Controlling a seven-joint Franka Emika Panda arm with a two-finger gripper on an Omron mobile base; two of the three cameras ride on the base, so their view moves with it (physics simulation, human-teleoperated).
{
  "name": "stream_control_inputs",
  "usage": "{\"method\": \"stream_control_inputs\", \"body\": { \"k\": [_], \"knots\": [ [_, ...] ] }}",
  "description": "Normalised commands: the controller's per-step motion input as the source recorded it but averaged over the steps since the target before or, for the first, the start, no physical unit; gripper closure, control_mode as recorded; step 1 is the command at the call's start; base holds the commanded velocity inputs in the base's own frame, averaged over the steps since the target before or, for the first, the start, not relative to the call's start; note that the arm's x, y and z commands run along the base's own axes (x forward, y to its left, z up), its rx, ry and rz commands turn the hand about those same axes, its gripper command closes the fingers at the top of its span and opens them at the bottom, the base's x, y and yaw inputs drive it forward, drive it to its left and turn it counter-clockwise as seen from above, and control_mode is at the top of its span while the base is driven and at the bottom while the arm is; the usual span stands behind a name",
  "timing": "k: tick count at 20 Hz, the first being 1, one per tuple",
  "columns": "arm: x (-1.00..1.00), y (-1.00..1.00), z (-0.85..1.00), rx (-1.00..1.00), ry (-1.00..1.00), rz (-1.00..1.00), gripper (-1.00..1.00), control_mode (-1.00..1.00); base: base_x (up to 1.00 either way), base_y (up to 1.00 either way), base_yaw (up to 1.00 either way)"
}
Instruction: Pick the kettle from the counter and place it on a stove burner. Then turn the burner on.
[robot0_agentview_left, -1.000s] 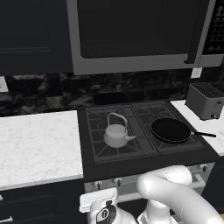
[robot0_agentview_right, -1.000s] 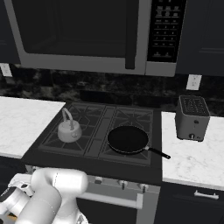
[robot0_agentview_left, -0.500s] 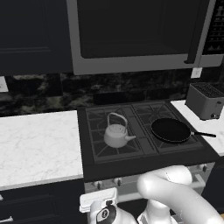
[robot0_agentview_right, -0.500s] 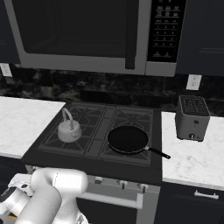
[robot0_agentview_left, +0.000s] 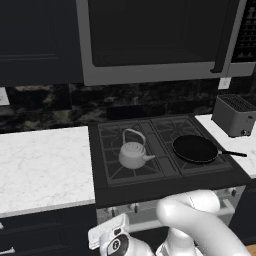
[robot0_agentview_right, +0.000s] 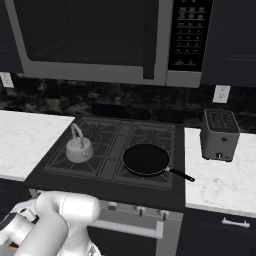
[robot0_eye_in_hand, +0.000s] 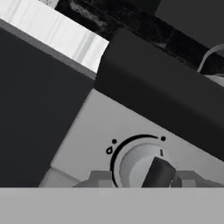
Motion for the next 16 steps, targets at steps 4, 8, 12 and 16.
{"method": "stream_control_inputs", "body": {
  "k": [4,8,12,16],
  "knots": [
    [0.0,0.6,-0.34,-0.37,0.22,0.1,1.0,-1.0,0.0,0.0,0.0],
    [0.0,0.65,-0.35,-0.39,0.26,0.11,1.0,-1.0,0.0,0.0,0.0],
    [0.0,0.74,-0.37,-0.46,0.34,0.16,1.0,-1.0,0.0,0.0,0.0],
    [0.0,0.75,-0.28,-0.46,0.38,0.17,1.0,-1.0,0.0,0.0,0.0]
  ]
}}
